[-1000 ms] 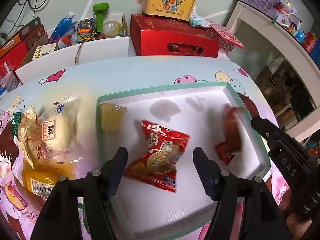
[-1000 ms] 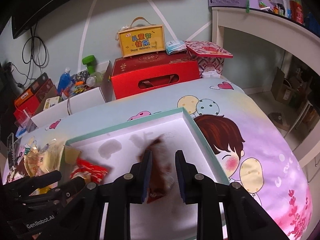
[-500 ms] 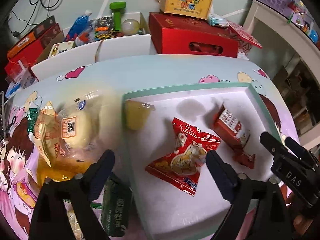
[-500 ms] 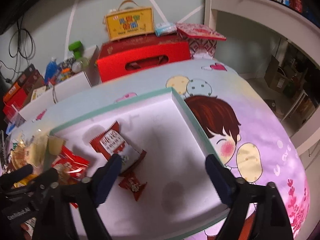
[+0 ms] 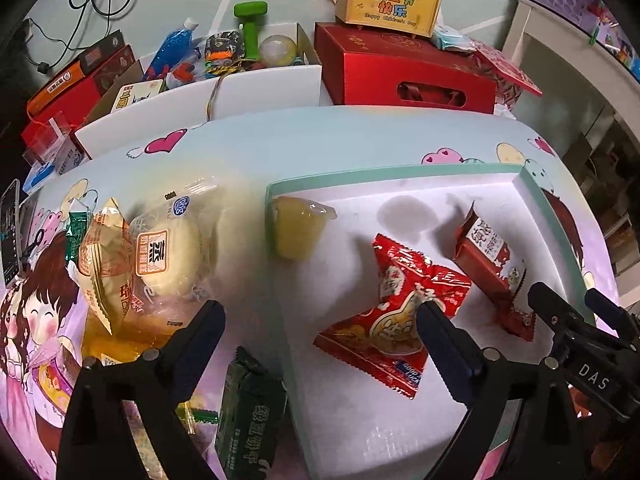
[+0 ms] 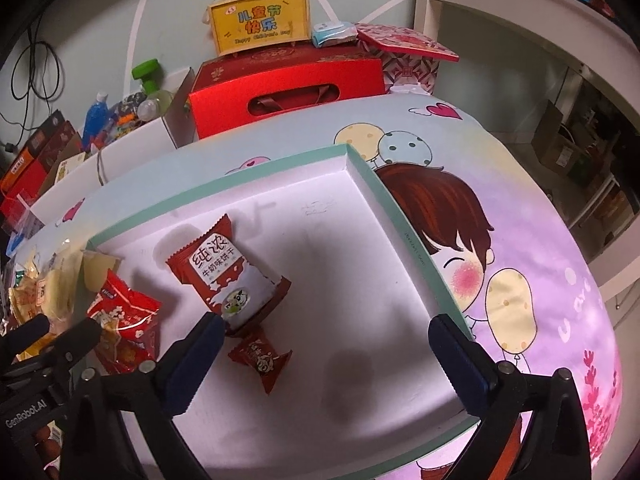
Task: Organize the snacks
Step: 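Withdraw both open tools from the tray toward the snack pile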
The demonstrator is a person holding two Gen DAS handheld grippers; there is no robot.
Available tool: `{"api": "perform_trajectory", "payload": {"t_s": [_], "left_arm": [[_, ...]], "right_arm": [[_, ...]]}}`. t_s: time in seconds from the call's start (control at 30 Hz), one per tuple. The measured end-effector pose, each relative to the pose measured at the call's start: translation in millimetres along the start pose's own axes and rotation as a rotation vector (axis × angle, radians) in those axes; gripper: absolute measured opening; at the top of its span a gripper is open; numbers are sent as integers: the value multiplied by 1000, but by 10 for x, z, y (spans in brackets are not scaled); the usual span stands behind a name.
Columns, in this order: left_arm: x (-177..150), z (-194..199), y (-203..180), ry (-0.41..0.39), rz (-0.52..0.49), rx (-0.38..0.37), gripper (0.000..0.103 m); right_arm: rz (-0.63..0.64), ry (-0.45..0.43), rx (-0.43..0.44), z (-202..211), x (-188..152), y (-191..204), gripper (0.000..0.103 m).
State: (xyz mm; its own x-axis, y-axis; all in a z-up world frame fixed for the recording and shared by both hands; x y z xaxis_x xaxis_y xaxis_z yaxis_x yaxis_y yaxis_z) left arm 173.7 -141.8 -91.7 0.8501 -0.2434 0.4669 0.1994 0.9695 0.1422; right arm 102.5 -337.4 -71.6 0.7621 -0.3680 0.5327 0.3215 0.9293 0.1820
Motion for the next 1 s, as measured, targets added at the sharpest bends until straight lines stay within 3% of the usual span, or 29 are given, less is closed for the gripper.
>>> {"api": "perform_trajectory", "payload": {"t_s": [0.53, 1.0], "left_arm": [[-66, 35, -53, 11, -45, -1, 97], [-16, 306, 274, -36, -14, 20, 97]], "right_arm": [[28, 34, -5, -14, -67, 112, 103], [75, -32, 29, 200, -49, 388, 103]]}}
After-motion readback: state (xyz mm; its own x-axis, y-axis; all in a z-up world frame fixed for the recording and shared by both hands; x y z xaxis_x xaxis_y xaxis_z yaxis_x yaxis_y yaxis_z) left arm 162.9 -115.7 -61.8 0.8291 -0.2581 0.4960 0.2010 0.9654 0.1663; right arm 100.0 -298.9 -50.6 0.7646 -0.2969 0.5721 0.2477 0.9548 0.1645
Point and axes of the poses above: each gripper's, at about its wrist camera, not at the fingertips, and z roughly against the way its jaws point, y to its left, x to its top, the point moved 9 cm from there along -z, roughly the way its jaws point, and after that the axes turned 12 degrees about x, right-handed, at the moved point
